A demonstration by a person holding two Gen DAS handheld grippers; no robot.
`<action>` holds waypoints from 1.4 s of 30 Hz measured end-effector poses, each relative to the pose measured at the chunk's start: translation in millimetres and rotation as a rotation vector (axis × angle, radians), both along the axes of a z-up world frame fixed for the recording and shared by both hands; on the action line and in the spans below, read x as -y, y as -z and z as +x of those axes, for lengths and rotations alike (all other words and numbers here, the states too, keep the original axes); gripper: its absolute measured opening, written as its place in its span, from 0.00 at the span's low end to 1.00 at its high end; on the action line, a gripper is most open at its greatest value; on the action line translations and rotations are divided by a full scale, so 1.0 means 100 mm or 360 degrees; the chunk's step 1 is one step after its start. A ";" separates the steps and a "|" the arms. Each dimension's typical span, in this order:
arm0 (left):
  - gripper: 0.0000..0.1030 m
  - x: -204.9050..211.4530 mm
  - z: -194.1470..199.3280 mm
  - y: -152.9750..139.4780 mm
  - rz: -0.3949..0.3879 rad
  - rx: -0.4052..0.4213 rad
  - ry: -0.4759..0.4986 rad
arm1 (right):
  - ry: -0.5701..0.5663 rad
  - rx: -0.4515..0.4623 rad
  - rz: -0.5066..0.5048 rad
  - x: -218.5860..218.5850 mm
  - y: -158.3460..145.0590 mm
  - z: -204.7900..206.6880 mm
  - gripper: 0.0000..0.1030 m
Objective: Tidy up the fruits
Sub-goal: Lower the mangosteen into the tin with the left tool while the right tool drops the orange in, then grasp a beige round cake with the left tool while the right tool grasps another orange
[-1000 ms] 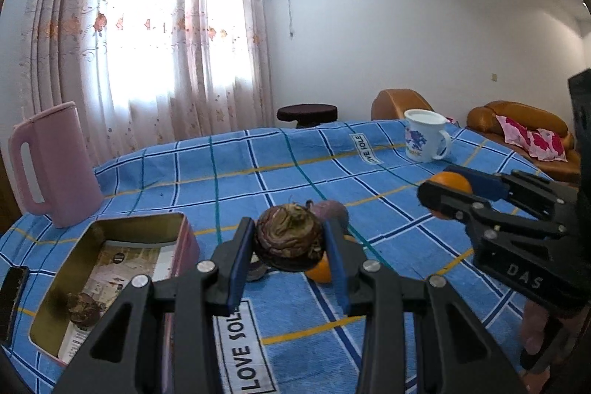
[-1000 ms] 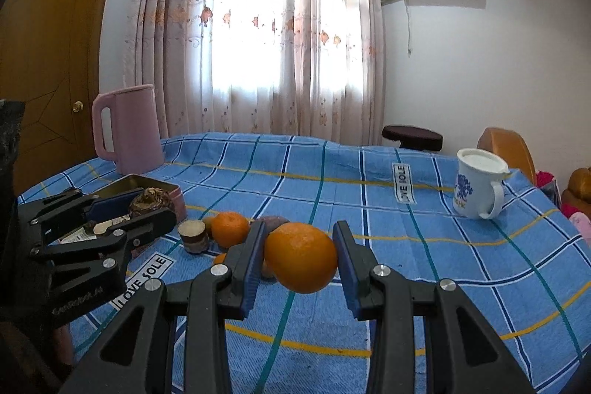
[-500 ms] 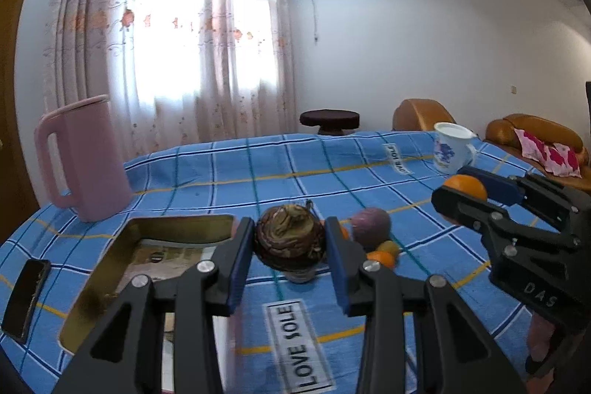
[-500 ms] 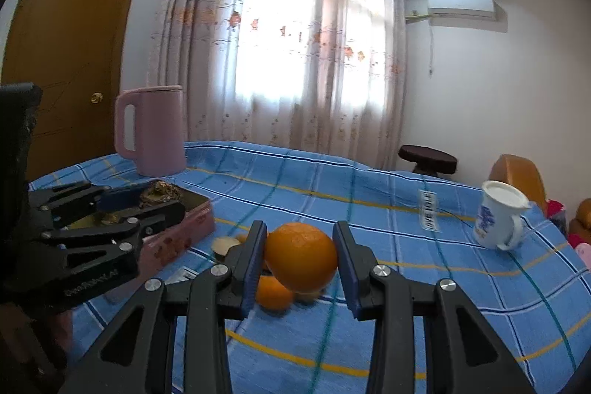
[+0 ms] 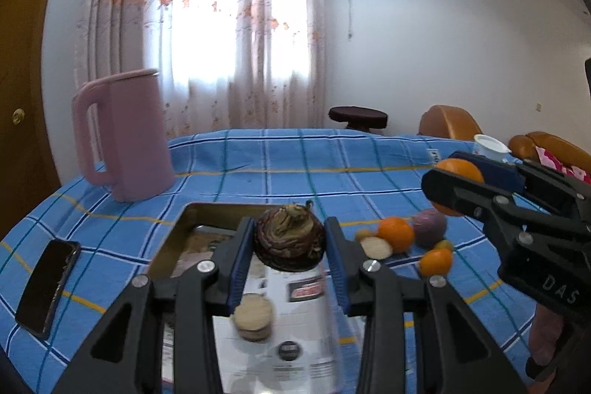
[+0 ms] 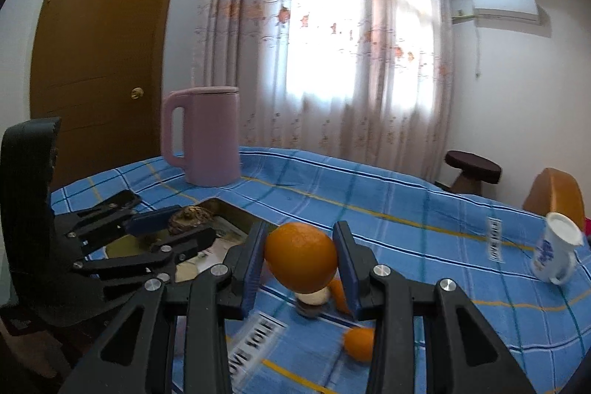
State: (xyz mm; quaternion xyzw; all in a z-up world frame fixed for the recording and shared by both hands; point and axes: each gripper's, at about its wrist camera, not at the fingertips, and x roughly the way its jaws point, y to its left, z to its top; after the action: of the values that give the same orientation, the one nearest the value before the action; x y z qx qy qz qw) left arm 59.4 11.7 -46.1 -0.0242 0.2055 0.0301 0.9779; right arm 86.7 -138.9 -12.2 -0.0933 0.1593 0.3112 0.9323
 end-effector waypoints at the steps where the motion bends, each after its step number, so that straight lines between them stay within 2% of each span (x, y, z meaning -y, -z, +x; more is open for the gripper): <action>1: 0.39 -0.04 0.00 0.01 -0.0005 -0.0005 -0.0011 | -0.0015 -0.0004 -0.0006 -0.07 0.01 0.01 0.38; 16: 0.39 -0.64 0.02 0.13 -0.0078 -0.0108 -0.0160 | -0.0202 -0.0159 -0.0093 -0.77 0.30 0.10 0.38; 31: 0.39 -0.77 0.00 0.25 -0.0105 -0.0215 -0.0171 | -0.0316 -0.0346 -0.0250 -1.00 0.60 0.13 0.39; 34: 0.47 -0.74 -0.03 0.24 -0.0097 -0.0213 -0.0171 | -0.0325 -0.0346 -0.0263 -1.01 0.61 0.09 0.42; 36: 0.59 -0.70 -0.06 0.19 -0.0085 -0.0188 -0.0177 | -0.0304 -0.0317 -0.0251 -0.96 0.57 0.06 0.53; 37: 0.66 -0.69 -0.07 0.17 -0.0087 -0.0172 -0.0176 | -0.0298 -0.0311 -0.0233 -0.91 0.55 0.04 0.55; 40: 0.73 -0.59 -0.13 0.05 -0.0086 -0.0101 -0.0147 | -0.0255 -0.0282 -0.0194 -0.68 0.47 0.01 0.55; 42: 0.76 -0.48 -0.15 -0.02 -0.0076 -0.0062 -0.0117 | -0.0163 -0.0250 -0.0197 -0.47 0.42 0.02 0.55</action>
State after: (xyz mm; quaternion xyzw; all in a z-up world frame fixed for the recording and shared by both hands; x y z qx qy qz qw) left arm 44.6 59.9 -44.5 -0.0544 0.2241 0.0616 0.9711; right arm 88.3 -92.2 -54.0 -0.1339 0.2459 0.3542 0.8923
